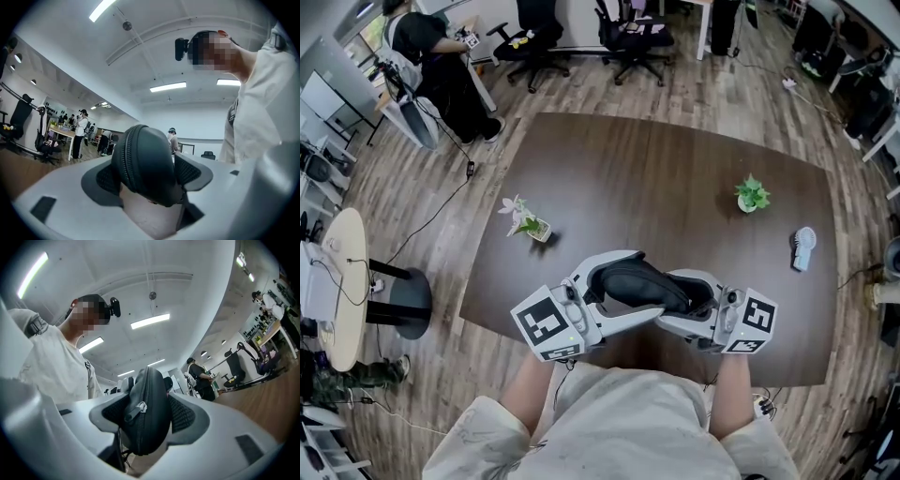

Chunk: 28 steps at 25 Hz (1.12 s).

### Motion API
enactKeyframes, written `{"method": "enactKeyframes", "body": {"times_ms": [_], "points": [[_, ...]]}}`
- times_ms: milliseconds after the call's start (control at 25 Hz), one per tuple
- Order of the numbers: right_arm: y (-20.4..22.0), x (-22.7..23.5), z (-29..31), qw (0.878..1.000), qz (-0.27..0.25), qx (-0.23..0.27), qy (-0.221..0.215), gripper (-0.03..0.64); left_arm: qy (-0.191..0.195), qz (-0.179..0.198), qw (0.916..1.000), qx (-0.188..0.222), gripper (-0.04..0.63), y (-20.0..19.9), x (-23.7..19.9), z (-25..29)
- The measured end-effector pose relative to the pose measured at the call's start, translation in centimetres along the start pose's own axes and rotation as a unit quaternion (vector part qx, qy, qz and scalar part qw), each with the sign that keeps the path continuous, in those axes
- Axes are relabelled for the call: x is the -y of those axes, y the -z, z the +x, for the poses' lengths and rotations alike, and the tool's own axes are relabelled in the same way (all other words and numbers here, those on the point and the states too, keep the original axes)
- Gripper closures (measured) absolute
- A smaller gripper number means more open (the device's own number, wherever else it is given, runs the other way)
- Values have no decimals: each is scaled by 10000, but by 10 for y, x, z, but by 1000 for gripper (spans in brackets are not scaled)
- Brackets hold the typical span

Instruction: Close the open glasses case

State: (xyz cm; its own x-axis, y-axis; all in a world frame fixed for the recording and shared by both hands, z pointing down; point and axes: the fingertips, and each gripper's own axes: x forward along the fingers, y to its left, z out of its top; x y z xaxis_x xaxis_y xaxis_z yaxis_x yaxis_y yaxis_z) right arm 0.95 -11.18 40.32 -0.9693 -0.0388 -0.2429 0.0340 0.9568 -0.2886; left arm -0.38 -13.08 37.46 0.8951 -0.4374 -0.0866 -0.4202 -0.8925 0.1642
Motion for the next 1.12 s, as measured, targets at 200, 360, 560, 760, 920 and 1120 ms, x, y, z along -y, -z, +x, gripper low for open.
{"method": "enactKeyframes", "body": {"times_ms": [200, 360, 560, 760, 920, 1120], "points": [[17, 2, 5, 9983, 81, -578, 37, 357, 68, 472, 9987, -155, 276, 4, 7, -2], [21, 9, 1, 9977, 161, -633, 198, 350, 5, 519, 9986, -73, 295, 0, 9, -2], [28, 14, -12, 9966, 380, -637, 364, 358, -158, 521, 9985, 83, 299, -8, 3, -7], [28, 17, -23, 9962, 530, -497, 479, 391, -179, 601, 9980, 54, 300, -7, 0, -9], [26, 18, -27, 9959, 575, -473, 509, 391, -175, 613, 9980, 20, 301, -8, 3, -5], [26, 18, -33, 9956, 618, -397, 589, 413, -267, 616, 9977, 22, 302, -9, 0, -9]]}}
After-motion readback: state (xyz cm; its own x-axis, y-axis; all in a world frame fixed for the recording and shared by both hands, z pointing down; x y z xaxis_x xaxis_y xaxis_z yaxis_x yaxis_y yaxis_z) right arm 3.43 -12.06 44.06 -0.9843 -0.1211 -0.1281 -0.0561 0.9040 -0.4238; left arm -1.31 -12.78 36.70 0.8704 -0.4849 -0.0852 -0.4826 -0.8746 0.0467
